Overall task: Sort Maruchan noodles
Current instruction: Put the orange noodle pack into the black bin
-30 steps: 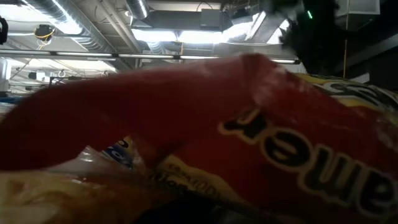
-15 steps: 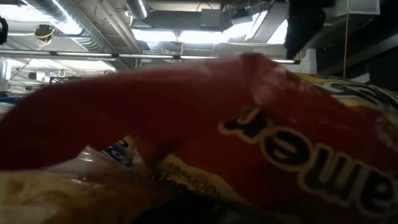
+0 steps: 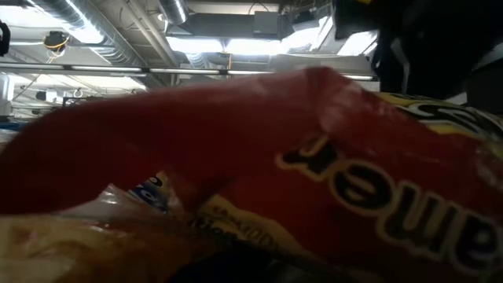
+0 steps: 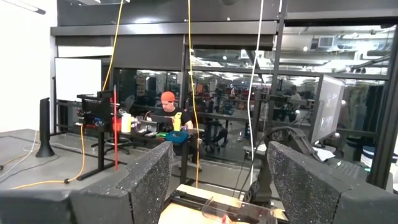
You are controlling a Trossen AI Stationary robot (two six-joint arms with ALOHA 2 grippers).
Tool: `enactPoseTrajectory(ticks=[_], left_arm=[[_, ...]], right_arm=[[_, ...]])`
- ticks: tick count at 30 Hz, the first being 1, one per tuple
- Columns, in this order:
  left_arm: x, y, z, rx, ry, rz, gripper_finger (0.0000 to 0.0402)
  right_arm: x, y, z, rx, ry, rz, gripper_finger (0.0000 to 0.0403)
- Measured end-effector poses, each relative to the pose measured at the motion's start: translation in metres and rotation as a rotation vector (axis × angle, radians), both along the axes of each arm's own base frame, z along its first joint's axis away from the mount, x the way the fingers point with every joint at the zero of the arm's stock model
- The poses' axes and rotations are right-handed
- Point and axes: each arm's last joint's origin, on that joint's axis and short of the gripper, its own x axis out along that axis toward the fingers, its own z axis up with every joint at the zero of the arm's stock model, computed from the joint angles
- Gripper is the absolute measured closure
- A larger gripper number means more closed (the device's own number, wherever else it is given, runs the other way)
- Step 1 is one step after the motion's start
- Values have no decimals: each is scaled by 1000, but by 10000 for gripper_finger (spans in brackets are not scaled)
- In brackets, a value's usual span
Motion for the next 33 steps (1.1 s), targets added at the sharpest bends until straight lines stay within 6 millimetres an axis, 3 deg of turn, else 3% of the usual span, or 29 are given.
enactPoseTrajectory(ticks=[3, 18, 23, 33], left_arm=[[0, 0, 0, -1, 2, -2, 143], [1, -1, -1, -6, 4, -5, 143], [1, -1, -1, -7, 4, -5, 143], [1, -1, -1, -7, 4, -5, 143]], right_arm=[[4, 0, -13, -29, 38, 16, 7], [21, -15, -61, -178, 138, 1, 35], [22, -18, -63, -191, 139, -18, 107], [22, -19, -57, -188, 177, -36, 316]])
